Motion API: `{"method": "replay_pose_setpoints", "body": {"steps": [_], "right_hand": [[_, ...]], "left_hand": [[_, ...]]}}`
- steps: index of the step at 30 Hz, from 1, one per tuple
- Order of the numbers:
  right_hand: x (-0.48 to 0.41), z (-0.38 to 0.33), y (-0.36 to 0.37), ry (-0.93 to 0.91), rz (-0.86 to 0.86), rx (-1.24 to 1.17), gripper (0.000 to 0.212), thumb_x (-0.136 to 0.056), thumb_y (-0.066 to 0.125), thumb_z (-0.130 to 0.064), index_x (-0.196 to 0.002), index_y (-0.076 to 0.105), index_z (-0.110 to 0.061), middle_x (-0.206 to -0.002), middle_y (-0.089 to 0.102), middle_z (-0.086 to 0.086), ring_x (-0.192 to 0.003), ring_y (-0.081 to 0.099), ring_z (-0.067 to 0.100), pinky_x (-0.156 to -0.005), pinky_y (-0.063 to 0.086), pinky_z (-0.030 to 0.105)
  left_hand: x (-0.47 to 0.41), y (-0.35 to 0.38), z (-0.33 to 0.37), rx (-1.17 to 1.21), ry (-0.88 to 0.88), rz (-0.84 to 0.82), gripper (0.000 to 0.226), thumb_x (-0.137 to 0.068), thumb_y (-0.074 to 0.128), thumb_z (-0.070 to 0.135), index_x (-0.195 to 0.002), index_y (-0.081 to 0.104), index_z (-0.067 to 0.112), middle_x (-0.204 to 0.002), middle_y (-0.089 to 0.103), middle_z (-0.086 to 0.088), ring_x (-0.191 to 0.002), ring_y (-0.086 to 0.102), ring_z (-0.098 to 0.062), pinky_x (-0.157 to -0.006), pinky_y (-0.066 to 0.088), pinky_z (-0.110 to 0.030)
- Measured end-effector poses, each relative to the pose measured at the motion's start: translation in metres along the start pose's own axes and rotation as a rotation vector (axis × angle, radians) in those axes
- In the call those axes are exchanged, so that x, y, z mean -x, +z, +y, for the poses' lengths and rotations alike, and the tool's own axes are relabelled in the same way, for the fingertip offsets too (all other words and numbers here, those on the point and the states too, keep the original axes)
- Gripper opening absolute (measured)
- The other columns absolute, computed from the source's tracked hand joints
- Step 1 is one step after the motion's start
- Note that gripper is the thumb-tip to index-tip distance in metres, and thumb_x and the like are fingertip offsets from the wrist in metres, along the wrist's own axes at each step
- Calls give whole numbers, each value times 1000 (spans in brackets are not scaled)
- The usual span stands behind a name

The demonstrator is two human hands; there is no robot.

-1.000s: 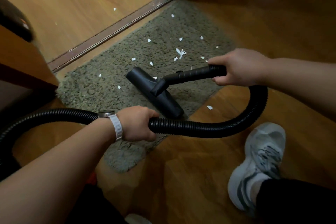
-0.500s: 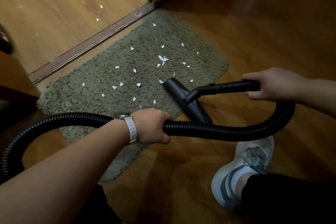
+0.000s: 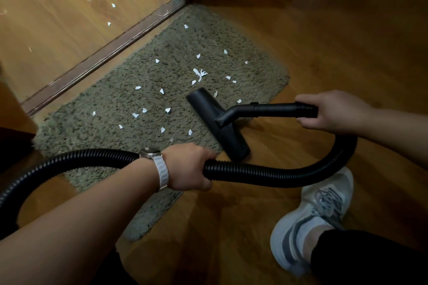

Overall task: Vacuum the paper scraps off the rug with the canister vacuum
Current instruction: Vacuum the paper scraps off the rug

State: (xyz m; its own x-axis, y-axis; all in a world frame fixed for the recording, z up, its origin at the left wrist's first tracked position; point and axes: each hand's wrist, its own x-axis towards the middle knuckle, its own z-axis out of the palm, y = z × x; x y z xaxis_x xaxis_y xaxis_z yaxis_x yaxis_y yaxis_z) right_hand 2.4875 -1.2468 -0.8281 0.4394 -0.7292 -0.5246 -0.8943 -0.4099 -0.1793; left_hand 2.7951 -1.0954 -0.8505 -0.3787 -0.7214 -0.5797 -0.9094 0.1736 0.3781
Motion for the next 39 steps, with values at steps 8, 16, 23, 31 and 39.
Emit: {"method": "replay_pose_setpoints", "body": {"steps": [8,16,23,31,39], "right_hand": [[-4,12,-5,138,46,-85,52,-91,67,-41,-140,51,-32,-76,60,-7,-63,57,13,-51,39,31],[-3,34,-17,297,139,-195,36,-93,64,-42,-127,57,-31,-88,65,6,-70,63,28,-63,54,43],[-4,28,-7,262,57,-227,27,-93,65,-38,-117,62,-27,-82,65,5,-66,61,24,-52,39,31],[-6,9,-5,159,35,-191,30,-93,66,-33,-120,63,-20,-84,66,6,-65,59,19,-53,38,32],[-7,32,-10,281,120,-290,27,-94,64,-36,-118,63,-23,-79,63,5,-64,58,22,-51,36,30]], "left_hand": [[-4,-1,-4,20,-37,40,31,-71,68,43,-72,41,28,-65,50,7,-63,51,-17,-56,36,-26],[-5,-3,-7,91,-59,113,27,-72,69,43,-77,47,28,-63,52,6,-65,56,-18,-57,42,-26],[-4,-4,-7,74,-69,88,26,-72,69,44,-84,54,27,-67,57,6,-68,59,-19,-58,45,-27],[-8,-10,-9,0,-58,115,31,-73,69,46,-92,59,24,-73,58,6,-74,59,-21,-62,46,-28],[-15,-10,-12,59,-72,100,27,-72,70,45,-76,48,30,-65,53,8,-67,56,-18,-58,43,-27]]}}
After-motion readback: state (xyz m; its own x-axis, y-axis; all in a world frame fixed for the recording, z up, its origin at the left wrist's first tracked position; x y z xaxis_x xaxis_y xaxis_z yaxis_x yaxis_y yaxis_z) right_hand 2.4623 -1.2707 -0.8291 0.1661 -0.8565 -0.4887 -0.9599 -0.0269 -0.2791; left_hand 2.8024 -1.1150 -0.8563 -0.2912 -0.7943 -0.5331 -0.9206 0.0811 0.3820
